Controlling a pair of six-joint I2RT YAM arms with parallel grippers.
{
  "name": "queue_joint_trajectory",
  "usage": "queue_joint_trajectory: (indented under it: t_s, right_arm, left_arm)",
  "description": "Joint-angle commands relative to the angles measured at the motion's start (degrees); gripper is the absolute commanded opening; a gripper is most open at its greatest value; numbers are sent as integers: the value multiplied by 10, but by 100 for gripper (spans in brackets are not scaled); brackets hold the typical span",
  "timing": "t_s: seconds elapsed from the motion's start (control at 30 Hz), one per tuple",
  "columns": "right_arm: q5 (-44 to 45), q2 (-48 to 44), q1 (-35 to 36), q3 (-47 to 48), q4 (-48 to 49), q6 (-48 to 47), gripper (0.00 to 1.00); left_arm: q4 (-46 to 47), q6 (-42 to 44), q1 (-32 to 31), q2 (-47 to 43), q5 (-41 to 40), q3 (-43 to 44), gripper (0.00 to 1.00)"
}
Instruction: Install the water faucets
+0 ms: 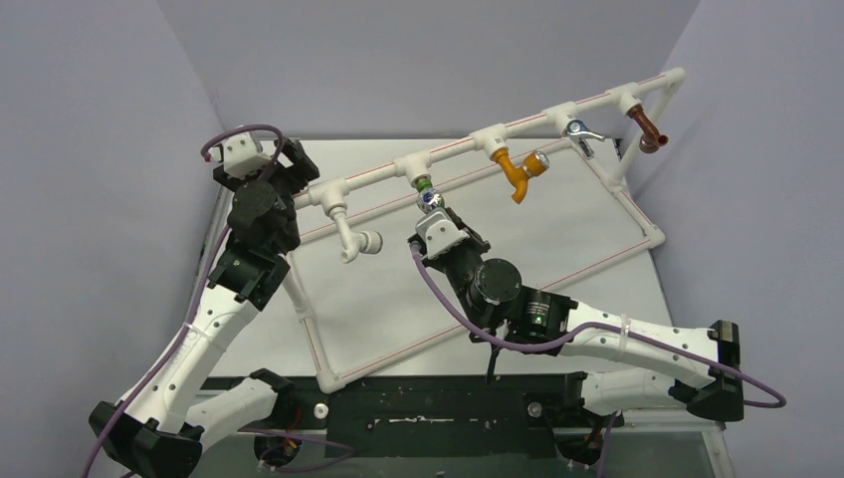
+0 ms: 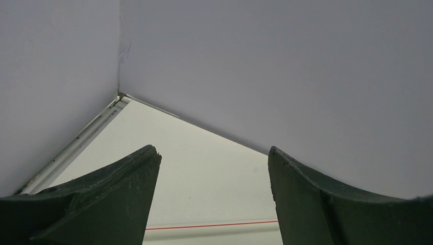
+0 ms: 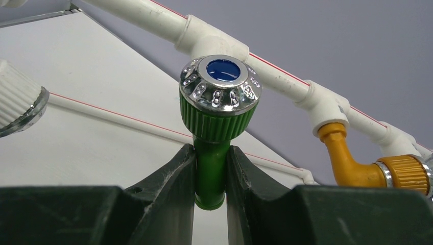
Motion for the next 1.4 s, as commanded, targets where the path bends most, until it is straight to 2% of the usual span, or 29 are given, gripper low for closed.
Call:
queue_joint_trajectory:
  t_s: [0.0,0.57,1.37]
  right_arm:
    - [-24,14,-14,28,29,24,0]
    - [-51,32,-19,35,48,87,0]
    - [-117,-17,-82,-14,111,265,0]
  left_arm:
    - [-151,3,-14,13,-3,-52,75]
    - [-149,7,-26,12,6,-57,75]
    - [-149,11,-31,10,6,-58,75]
